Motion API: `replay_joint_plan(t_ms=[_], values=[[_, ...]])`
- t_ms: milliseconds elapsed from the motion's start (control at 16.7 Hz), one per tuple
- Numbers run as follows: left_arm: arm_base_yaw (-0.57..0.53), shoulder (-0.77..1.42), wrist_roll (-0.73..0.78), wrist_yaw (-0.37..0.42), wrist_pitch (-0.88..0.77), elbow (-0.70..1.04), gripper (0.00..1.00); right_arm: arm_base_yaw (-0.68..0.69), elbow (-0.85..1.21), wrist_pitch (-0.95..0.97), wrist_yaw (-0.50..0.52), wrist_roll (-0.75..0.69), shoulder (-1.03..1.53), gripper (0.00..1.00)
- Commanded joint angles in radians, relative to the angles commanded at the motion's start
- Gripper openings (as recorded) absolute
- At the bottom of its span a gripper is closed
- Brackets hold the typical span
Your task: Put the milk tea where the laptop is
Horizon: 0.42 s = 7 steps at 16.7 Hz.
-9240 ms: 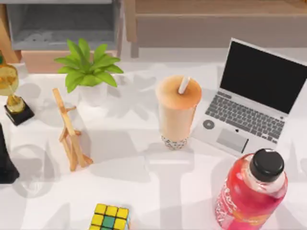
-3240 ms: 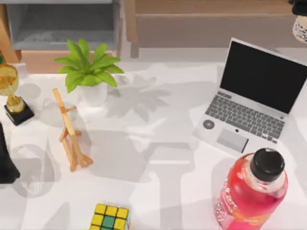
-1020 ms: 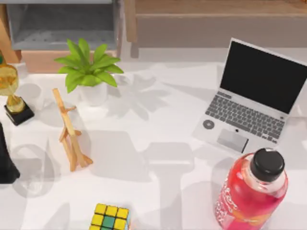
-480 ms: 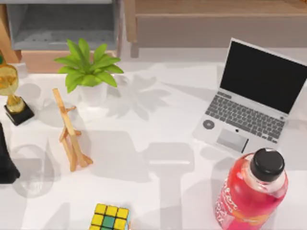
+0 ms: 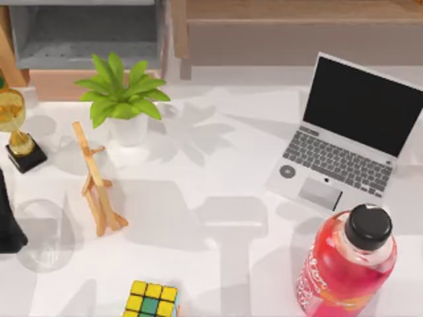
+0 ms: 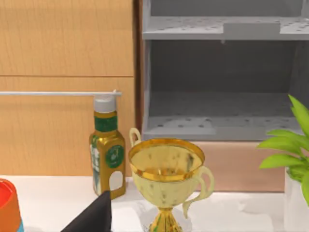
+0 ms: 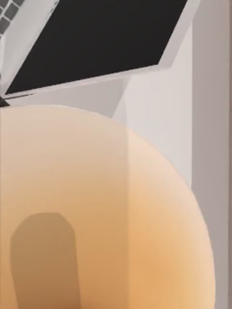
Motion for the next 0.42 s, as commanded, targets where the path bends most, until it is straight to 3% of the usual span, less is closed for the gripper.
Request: replay_joint_plan(t_ms=[120,420], values=[[0.000,0.000,0.000,0.000,0.000,0.000,1.00,0.000,0.000,0.000,0.000,0.000,0.000,1.00],[0.000,0.000,0.000,0.000,0.000,0.000,1.00,0.000,0.000,0.000,0.000,0.000,0.000,1.00]])
